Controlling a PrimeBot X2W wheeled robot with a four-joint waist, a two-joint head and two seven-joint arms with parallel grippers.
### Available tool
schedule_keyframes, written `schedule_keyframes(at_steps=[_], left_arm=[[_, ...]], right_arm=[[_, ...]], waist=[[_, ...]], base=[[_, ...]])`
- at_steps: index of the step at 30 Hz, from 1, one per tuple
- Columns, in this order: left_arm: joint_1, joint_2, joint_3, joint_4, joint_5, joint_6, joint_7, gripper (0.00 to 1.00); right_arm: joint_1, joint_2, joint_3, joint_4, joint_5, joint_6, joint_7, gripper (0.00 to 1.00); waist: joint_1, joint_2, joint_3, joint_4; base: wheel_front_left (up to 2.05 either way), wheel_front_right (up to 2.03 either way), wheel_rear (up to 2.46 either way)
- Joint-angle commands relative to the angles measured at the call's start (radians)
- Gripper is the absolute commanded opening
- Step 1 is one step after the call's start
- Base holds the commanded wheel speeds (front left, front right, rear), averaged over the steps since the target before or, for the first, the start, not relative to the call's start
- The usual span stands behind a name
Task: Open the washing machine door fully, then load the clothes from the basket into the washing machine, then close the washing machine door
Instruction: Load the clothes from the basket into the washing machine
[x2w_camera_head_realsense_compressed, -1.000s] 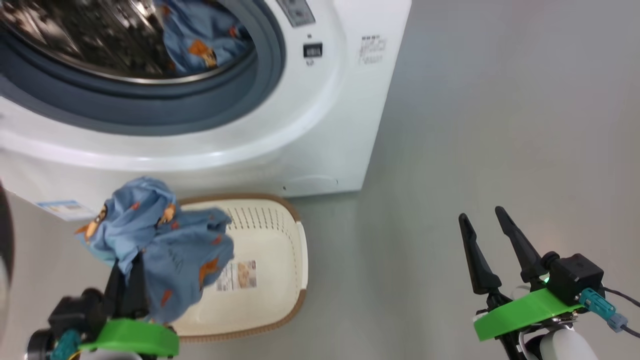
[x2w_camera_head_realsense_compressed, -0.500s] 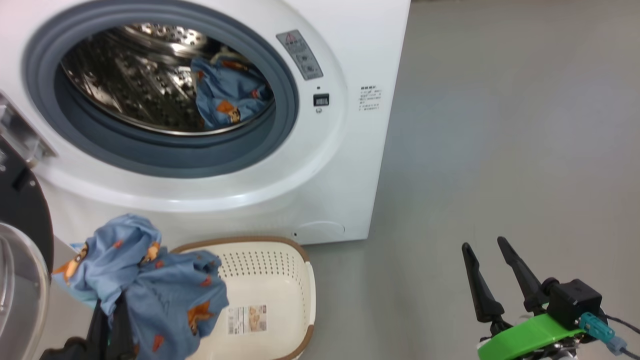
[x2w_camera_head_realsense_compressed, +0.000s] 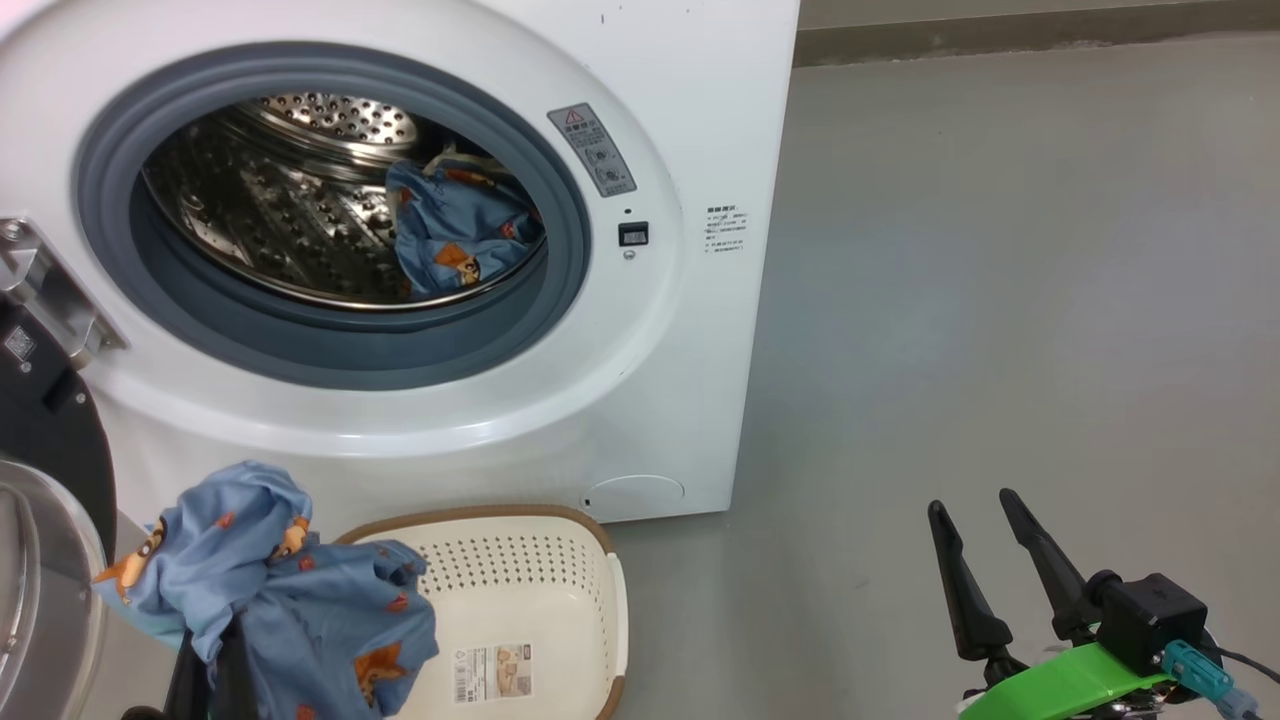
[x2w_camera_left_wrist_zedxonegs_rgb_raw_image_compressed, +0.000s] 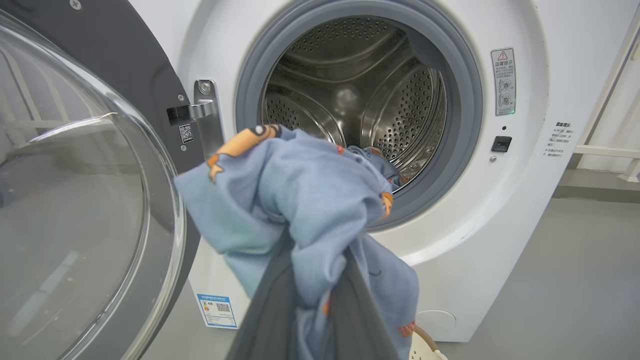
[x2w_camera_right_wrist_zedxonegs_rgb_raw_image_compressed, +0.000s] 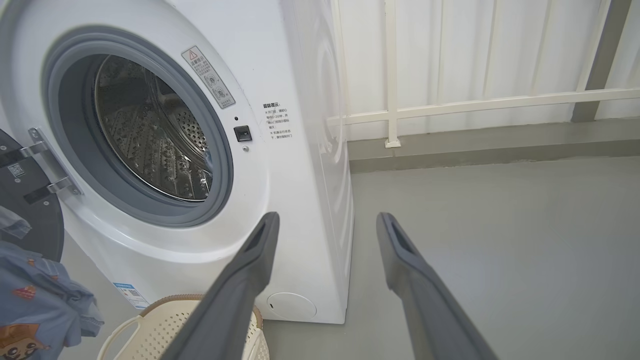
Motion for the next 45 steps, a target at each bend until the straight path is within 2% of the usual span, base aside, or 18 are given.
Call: schedule_keyframes(at_steps=[1, 10, 17, 24, 34, 45], left_arm=[[-0.016, 0.006, 0.036, -0.032, 0.006, 0.006, -0.009, 0.00], [-0.044, 0.003, 0.022, -0.029, -0.001, -0.003, -0.009, 0.00], [-0.139, 0.003, 0.009, -0.013, -0.009, -0.013, -0.009, 0.00], [-0.320, 0.003, 0.023, 0.026, -0.001, -0.044, -0.009, 0.00], [-0.537, 0.019, 0.055, 0.113, 0.030, -0.084, -0.009, 0.00], [-0.838, 0.091, 0.070, 0.304, 0.053, -0.105, -0.009, 0.00]], right_arm=[[-0.005, -0.001, 0.023, -0.031, -0.011, 0.002, 0.000, 1.00], [-0.012, 0.002, 0.018, -0.041, -0.007, 0.002, -0.001, 1.00], [-0.029, 0.005, 0.020, -0.045, 0.002, 0.002, -0.005, 1.00], [-0.073, 0.006, 0.027, -0.048, 0.010, 0.002, -0.013, 1.00], [-0.127, 0.008, 0.045, -0.035, 0.020, 0.002, -0.028, 1.00], [-0.182, 0.010, 0.067, -0.019, 0.036, 0.002, -0.040, 1.00]], waist=[[0.0000, 0.0000, 0.002, -0.001], [0.0000, 0.0000, 0.051, -0.004], [0.0000, 0.0000, 0.129, -0.007], [0.0000, 0.0000, 0.246, -0.023], [0.0000, 0.0000, 0.335, -0.057], [0.0000, 0.0000, 0.447, -0.101]], base=[[0.00, 0.00, 0.00], [0.00, 0.00, 0.00], [0.00, 0.00, 0.00], [0.00, 0.00, 0.00], [0.00, 0.00, 0.00], [0.00, 0.00, 0.00]])
